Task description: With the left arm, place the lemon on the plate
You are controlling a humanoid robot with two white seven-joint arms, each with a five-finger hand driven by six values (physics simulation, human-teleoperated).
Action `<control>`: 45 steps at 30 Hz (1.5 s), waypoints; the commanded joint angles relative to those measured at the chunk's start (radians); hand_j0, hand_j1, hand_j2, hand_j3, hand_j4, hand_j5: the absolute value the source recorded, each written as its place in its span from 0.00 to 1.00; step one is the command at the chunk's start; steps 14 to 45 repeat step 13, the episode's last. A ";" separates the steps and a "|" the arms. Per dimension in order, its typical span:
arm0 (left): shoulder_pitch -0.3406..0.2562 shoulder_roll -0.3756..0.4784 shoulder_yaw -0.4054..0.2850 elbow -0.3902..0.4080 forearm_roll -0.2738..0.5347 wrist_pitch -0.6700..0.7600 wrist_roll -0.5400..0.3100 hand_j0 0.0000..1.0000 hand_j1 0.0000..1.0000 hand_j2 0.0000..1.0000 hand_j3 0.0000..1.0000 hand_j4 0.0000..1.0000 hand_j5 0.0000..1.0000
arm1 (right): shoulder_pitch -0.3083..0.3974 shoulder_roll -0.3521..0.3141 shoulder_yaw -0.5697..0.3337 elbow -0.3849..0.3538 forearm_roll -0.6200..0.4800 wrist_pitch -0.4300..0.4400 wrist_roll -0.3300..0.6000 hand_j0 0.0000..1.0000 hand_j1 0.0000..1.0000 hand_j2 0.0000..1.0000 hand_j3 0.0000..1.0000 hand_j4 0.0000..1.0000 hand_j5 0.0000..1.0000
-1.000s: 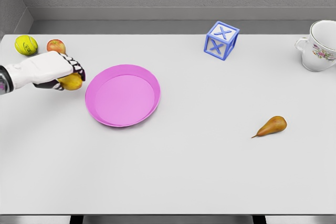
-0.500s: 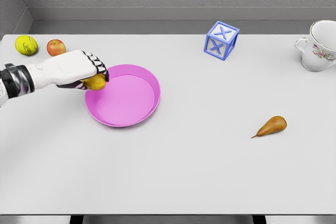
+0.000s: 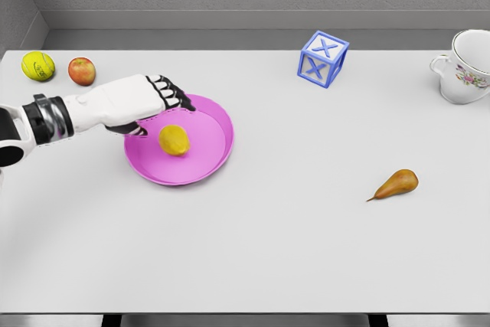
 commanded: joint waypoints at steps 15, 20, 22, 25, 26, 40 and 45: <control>0.109 0.073 0.229 0.266 0.081 0.002 -0.003 1.00 1.00 1.00 1.00 1.00 1.00 | 0.000 0.000 0.000 0.000 0.000 0.000 0.000 1.00 1.00 1.00 1.00 1.00 1.00; 0.109 0.073 0.229 0.266 0.081 0.002 -0.003 1.00 1.00 1.00 1.00 1.00 1.00 | 0.000 0.000 0.000 0.000 0.000 0.000 0.000 1.00 1.00 1.00 1.00 1.00 1.00; 0.109 0.073 0.229 0.266 0.081 0.002 -0.003 1.00 1.00 1.00 1.00 1.00 1.00 | 0.000 0.000 0.000 0.000 0.000 0.000 0.000 1.00 1.00 1.00 1.00 1.00 1.00; 0.109 0.073 0.229 0.266 0.081 0.002 -0.003 1.00 1.00 1.00 1.00 1.00 1.00 | 0.000 0.000 0.000 0.000 0.000 0.000 0.000 1.00 1.00 1.00 1.00 1.00 1.00; 0.109 0.073 0.229 0.266 0.081 0.002 -0.003 1.00 1.00 1.00 1.00 1.00 1.00 | 0.000 0.000 0.000 0.000 0.000 0.000 0.000 1.00 1.00 1.00 1.00 1.00 1.00; 0.109 0.073 0.229 0.266 0.081 0.002 -0.003 1.00 1.00 1.00 1.00 1.00 1.00 | 0.000 0.000 0.000 0.000 0.000 0.000 0.000 1.00 1.00 1.00 1.00 1.00 1.00; 0.109 0.073 0.229 0.266 0.081 0.002 -0.003 1.00 1.00 1.00 1.00 1.00 1.00 | 0.000 0.000 0.000 0.000 0.000 0.000 0.000 1.00 1.00 1.00 1.00 1.00 1.00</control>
